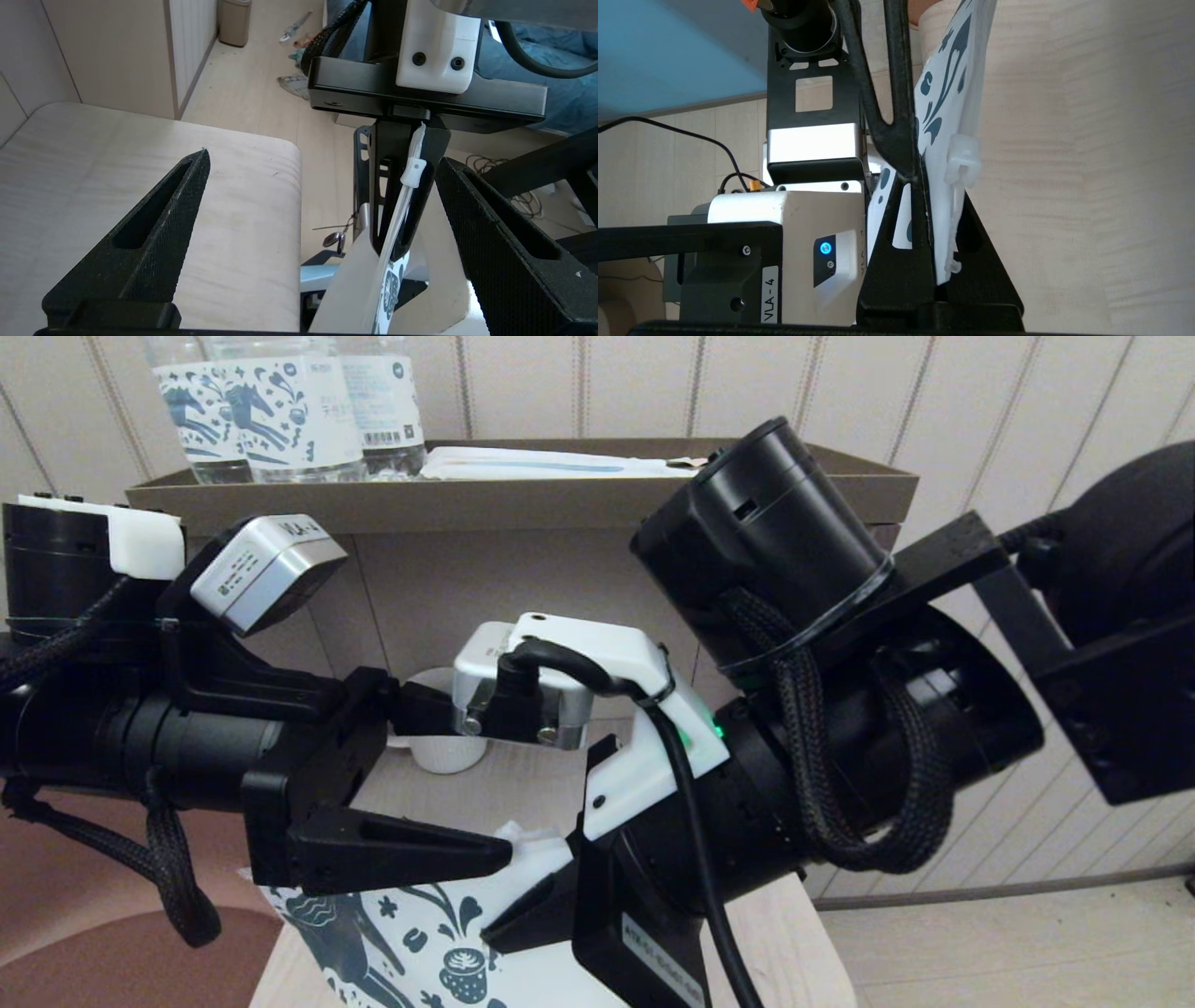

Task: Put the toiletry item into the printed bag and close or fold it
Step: Close the strorage bag and place it on the desk

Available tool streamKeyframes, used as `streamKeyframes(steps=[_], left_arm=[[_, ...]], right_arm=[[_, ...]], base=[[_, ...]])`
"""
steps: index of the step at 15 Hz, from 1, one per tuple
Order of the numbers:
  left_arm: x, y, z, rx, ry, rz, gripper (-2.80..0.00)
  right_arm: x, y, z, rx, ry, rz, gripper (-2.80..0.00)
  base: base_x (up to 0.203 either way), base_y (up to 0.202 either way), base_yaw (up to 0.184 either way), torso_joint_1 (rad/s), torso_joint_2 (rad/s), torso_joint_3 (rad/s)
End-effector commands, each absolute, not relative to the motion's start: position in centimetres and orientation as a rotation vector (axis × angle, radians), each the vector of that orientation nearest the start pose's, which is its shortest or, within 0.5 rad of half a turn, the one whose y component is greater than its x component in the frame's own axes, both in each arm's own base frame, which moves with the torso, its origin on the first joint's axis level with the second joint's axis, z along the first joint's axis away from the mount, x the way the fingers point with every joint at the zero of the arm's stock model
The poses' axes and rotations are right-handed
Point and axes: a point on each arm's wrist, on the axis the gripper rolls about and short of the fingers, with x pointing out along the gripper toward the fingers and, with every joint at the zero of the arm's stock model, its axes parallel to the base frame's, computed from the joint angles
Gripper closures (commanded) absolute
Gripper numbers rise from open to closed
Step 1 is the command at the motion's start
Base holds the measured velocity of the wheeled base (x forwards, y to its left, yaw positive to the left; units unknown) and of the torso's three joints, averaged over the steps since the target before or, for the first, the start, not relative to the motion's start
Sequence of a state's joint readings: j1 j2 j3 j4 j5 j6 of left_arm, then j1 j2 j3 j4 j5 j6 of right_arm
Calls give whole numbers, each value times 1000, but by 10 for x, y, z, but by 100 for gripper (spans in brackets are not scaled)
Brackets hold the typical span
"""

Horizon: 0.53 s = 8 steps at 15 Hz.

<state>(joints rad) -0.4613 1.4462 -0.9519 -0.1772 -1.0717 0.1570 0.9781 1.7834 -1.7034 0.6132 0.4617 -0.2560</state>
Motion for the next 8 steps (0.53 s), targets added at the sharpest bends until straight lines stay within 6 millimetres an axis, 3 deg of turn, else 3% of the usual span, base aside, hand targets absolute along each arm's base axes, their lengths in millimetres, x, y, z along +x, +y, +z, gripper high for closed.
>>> streamKeyframes(steps=[1, 8], left_arm=[[205, -124, 253, 18, 212, -1545, -280], [204, -124, 253, 21, 207, -1544, -280]], right_arm=[[171, 271, 291, -395, 552, 1471, 0], [172, 272, 292, -389, 549, 1469, 0]], base=[[0, 0, 0, 0, 0, 0], [0, 0, 0, 0, 0, 0]])
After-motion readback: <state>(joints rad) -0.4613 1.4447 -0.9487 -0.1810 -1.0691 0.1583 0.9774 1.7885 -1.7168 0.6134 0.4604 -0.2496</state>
